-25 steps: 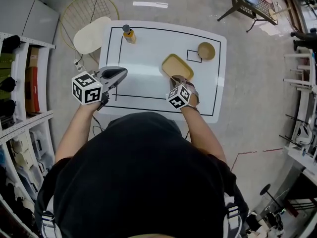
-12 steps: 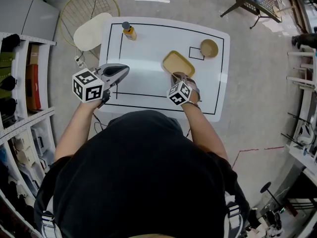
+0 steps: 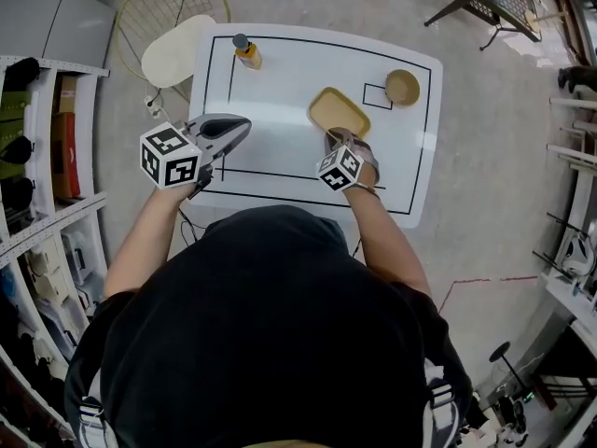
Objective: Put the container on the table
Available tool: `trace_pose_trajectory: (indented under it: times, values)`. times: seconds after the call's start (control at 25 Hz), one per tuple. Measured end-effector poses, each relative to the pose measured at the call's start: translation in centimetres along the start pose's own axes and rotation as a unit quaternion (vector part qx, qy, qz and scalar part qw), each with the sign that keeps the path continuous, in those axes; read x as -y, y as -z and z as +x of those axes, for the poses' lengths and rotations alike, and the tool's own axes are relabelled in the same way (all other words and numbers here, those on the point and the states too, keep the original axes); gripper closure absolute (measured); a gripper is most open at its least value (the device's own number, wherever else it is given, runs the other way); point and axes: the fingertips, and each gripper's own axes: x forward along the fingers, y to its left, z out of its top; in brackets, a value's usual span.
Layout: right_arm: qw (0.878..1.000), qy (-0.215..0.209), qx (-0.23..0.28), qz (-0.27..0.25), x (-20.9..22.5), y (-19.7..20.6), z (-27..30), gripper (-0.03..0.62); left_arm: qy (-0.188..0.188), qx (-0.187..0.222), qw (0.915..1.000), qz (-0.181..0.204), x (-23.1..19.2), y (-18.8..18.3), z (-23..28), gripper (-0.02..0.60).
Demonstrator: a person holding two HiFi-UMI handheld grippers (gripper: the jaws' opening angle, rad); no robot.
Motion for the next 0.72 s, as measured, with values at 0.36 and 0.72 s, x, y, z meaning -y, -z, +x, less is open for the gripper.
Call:
trace_pose_trajectory:
  times: [0.36, 0.72]
  values:
    - [1.000, 0.001, -0.001, -0.020, -0.3, -0.3, 1.6, 0.574, -0.001, -0.003, 1.0000, 0.000, -0.4, -0.2, 0.3, 0.574]
    - [0.999, -0.005, -0.003, -0.032, -0.7, -0.7, 2.6, 0.574, -0.001, -0.007, 1.0000, -0.004, -0.8, 0.1, 0.7, 0.574]
